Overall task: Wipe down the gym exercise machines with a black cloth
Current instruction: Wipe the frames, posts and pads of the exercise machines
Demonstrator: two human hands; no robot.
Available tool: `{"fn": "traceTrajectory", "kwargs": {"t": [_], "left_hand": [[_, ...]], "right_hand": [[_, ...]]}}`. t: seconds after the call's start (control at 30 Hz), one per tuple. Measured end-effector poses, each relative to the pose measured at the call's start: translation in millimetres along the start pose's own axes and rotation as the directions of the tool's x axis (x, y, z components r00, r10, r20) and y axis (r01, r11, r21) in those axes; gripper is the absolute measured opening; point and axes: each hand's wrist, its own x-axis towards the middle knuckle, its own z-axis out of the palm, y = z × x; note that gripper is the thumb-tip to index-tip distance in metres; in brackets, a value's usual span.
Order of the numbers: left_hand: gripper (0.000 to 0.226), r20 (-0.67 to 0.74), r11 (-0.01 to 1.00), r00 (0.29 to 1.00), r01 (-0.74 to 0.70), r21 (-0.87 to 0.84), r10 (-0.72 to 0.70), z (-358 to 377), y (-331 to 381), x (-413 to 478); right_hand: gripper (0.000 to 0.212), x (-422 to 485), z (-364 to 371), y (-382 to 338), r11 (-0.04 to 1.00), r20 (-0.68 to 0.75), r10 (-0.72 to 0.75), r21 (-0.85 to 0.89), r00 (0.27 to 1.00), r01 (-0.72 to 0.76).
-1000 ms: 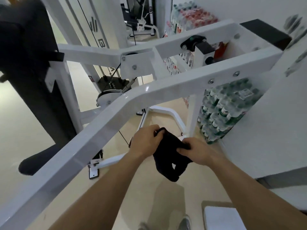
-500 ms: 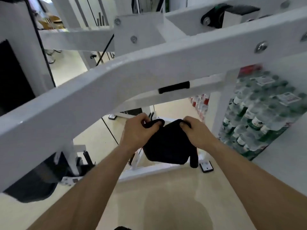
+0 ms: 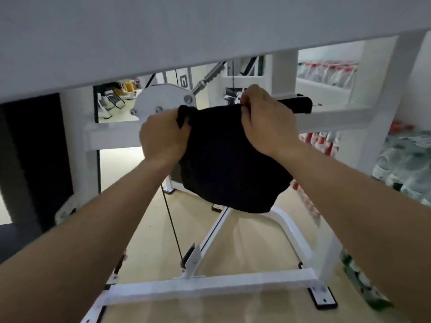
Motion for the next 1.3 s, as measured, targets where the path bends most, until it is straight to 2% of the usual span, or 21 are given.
{"fn": "traceTrajectory", "kwargs": {"t": [0.07,0.1,0.23,0.3,0.4,0.47,0.53,0.57,0.67,0.8,0.93,1.03,1.1,1.17,1.3], "left_hand": [[0.023,-0.100,1.000,0.995,0.010,0.030,-0.007,4,-7,21],[0.017,-0.135,1.000,0.991,0.016,0.011,-0.014,6,-12,29],[0.013,-0.209,0.992,0.978,-0.046,-0.115,0.021,12,-25,37],[0.017,-0.218,0.980,0.962,-0.182,-0.076,0.162,13,-33,31],[0.031,-0.136,0.883,0.873,-0.460,0.090,0.469,14,-47,27],[0.025,-0.076,0.798,0.799,-0.581,0.157,0.597,15,-58,26],[0.024,-0.046,0.739,0.752,-0.633,0.230,0.658,14,-75,21],[0.030,-0.012,0.730,0.760,-0.620,0.287,0.650,12,-86,17],[0.053,0.092,0.727,0.843,-0.508,0.462,0.530,-2,-125,12],[0.041,0.083,0.686,0.904,-0.375,0.624,0.419,-31,-168,11],[0.031,0.074,0.704,0.945,-0.288,0.650,0.318,-52,-193,8],[0.029,0.081,0.716,0.911,-0.371,0.591,0.405,-42,-175,9],[0.039,0.069,0.780,0.882,-0.446,0.438,0.466,-27,-145,5],[0.046,0.030,0.848,0.893,-0.438,0.299,0.450,-10,-110,-2],[0.044,0.001,0.831,0.853,-0.510,0.221,0.523,32,-54,-9]], "right_hand": [[0.015,26,13,-11,0.989,-0.047,-0.104,-0.112,0.993,0.098],[0.017,36,21,-15,0.983,-0.023,-0.123,-0.138,0.992,0.118],[0.021,46,52,-9,0.986,0.137,-0.058,-0.147,0.989,0.078],[0.023,32,65,-8,0.985,0.123,-0.079,-0.141,0.989,0.097],[0.029,13,75,-15,0.961,0.004,-0.120,-0.251,0.993,0.117],[0.035,5,80,-26,0.948,0.001,-0.111,-0.301,0.994,0.106],[0.045,-1,90,-40,0.960,0.010,-0.112,-0.258,0.994,0.111],[0.049,-2,97,-49,0.961,0.017,-0.136,-0.242,0.991,0.136],[0.048,0,120,-82,0.948,0.042,-0.214,-0.234,0.976,0.218],[0.052,17,147,-134,0.916,0.119,-0.311,-0.226,0.943,0.331],[0.057,23,161,-162,0.866,0.163,-0.412,-0.236,0.897,0.440],[0.055,20,155,-147,0.861,0.143,-0.428,-0.238,0.893,0.450],[0.054,14,145,-119,0.878,0.104,-0.412,-0.220,0.905,0.425],[0.053,7,130,-81,0.896,0.054,-0.380,-0.228,0.923,0.382],[0.051,-5,90,-12,0.908,0.065,-0.280,-0.307,0.958,0.286]]}}
